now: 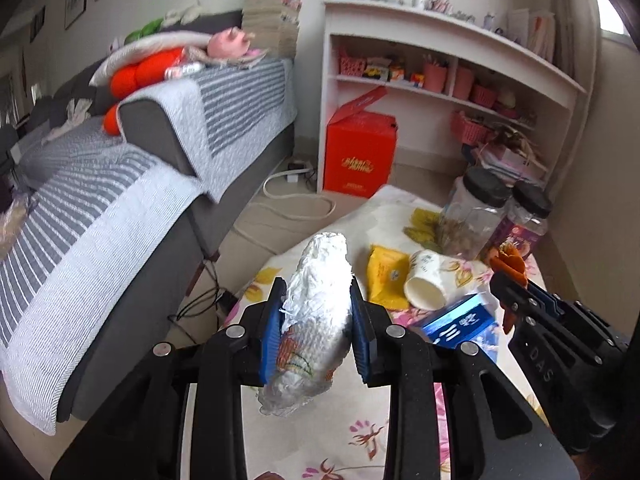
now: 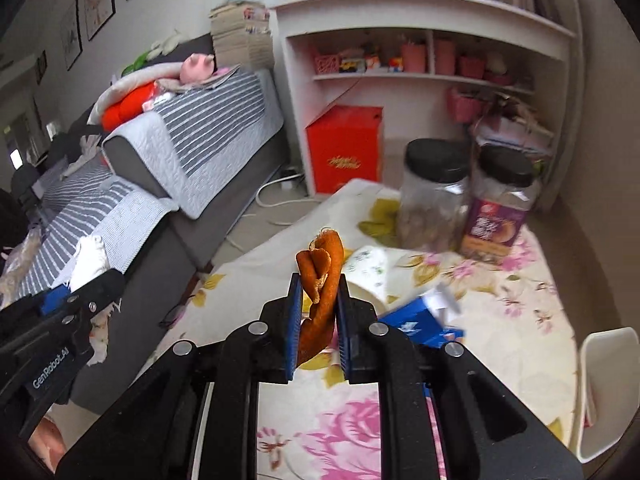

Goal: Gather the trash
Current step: 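Carry the orange peel over the white bin and open the right gripper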

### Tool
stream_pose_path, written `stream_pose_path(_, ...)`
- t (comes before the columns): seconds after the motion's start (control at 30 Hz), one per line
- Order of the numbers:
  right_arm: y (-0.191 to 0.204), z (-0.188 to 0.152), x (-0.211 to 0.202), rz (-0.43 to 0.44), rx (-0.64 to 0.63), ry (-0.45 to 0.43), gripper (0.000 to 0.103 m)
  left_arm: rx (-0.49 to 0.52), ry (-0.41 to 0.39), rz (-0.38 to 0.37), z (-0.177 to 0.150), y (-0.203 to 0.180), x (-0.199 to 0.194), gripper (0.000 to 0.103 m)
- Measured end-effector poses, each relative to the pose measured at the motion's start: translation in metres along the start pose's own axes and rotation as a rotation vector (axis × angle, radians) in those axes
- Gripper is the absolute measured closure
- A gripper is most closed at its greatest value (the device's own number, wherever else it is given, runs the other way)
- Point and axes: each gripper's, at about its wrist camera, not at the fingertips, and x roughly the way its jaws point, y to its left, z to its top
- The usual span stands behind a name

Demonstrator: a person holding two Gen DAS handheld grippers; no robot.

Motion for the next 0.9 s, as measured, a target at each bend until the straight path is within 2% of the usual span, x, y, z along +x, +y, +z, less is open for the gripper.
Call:
stream_pose_path(0.27,-0.043,-0.006,-0.035,-0.102,0.017,-0.07,0.088,0.078,-0.072,-0.011,-0.007,-0.053,-0.011,0.072)
stream_pose_path(0.67,-0.113,-0.029,-0.067,-0.225,0.088,-0.104,0.088,0.182,-0.091,-0.061,-0.028,-0.132,-0.012,0.072)
stream_pose_path(0.9,-0.152,-0.04,-0.087,-0.308,0.114,-0.124,0.088,0.234,-0.091,-0.118,-0.042,-0.177,-0.015,0.072)
